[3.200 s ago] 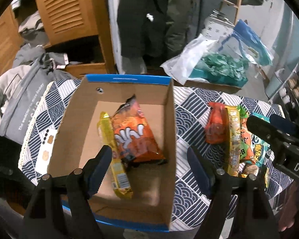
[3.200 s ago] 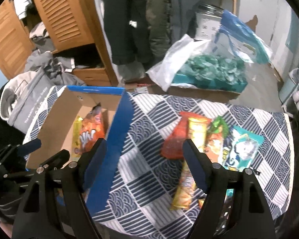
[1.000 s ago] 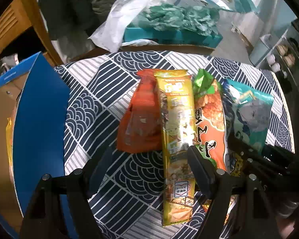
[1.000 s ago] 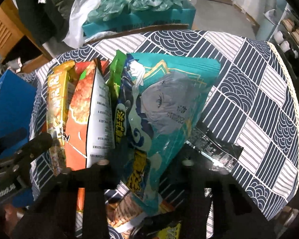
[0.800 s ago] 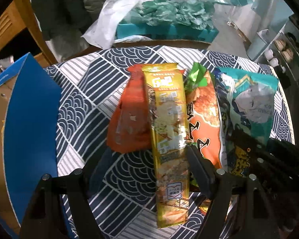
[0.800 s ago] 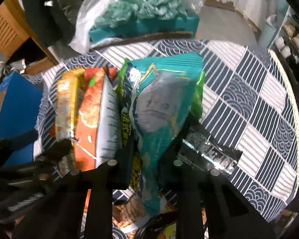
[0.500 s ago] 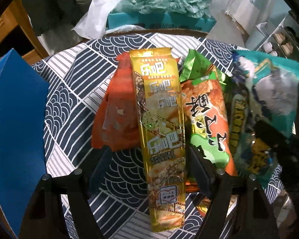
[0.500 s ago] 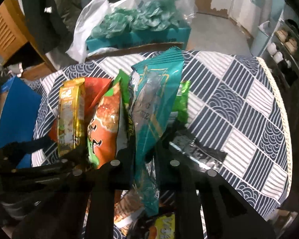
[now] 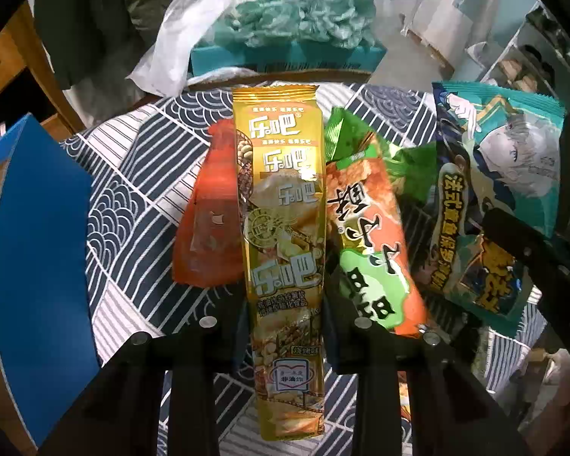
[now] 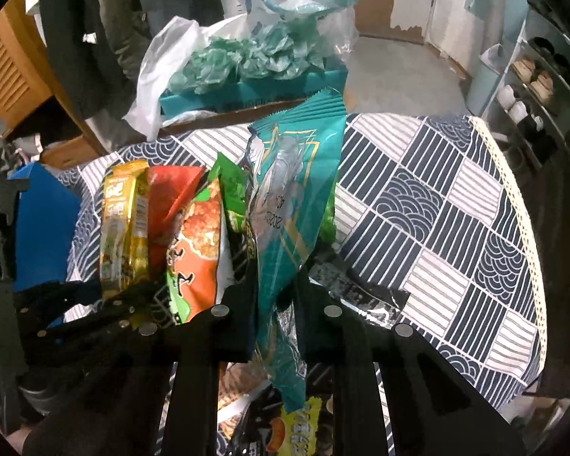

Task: Organize snacks
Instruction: 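Grasp a yellow wafer bar with the left tool while the right tool grasps the teal packet, then carry the yellow bar and teal packet over the box with both tools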

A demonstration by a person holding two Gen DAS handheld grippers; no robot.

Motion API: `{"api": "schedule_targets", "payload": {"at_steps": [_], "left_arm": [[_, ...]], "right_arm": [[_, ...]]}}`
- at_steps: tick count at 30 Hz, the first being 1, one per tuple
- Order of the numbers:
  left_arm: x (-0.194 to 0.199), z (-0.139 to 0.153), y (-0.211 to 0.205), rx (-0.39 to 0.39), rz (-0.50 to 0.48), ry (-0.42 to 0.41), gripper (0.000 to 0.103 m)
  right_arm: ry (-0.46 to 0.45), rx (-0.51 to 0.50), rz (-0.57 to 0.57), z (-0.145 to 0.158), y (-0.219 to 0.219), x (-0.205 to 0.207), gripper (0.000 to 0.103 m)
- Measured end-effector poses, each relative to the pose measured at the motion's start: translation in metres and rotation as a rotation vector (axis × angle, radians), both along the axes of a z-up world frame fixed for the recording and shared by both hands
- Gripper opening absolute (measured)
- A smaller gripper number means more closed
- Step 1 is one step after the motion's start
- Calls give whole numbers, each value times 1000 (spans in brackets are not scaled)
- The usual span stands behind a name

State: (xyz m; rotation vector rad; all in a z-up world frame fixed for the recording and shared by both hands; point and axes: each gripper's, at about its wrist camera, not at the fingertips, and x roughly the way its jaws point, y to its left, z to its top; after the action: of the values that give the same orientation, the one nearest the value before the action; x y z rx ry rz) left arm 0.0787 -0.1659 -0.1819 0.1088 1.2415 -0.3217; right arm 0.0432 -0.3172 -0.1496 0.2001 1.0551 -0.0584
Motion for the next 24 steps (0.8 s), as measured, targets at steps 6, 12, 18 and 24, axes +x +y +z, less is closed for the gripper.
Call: {"api": "schedule_targets", "payload": {"at_steps": [6, 12, 18, 24], "left_arm": [[-4, 29, 13, -21, 12, -50, 32], [-10, 58, 28, -32, 26, -112, 32], [-11, 78, 44, -35, 48, -152, 32], [-20, 92, 59, -42, 62, -174, 32]], "right_arm": [[-41, 9, 1, 17, 2, -7, 15], [-71, 21, 16, 34, 8, -16, 15], [-111, 29, 44, 51, 18, -27, 15], [-149, 47, 77, 69, 31, -37, 15]]}}
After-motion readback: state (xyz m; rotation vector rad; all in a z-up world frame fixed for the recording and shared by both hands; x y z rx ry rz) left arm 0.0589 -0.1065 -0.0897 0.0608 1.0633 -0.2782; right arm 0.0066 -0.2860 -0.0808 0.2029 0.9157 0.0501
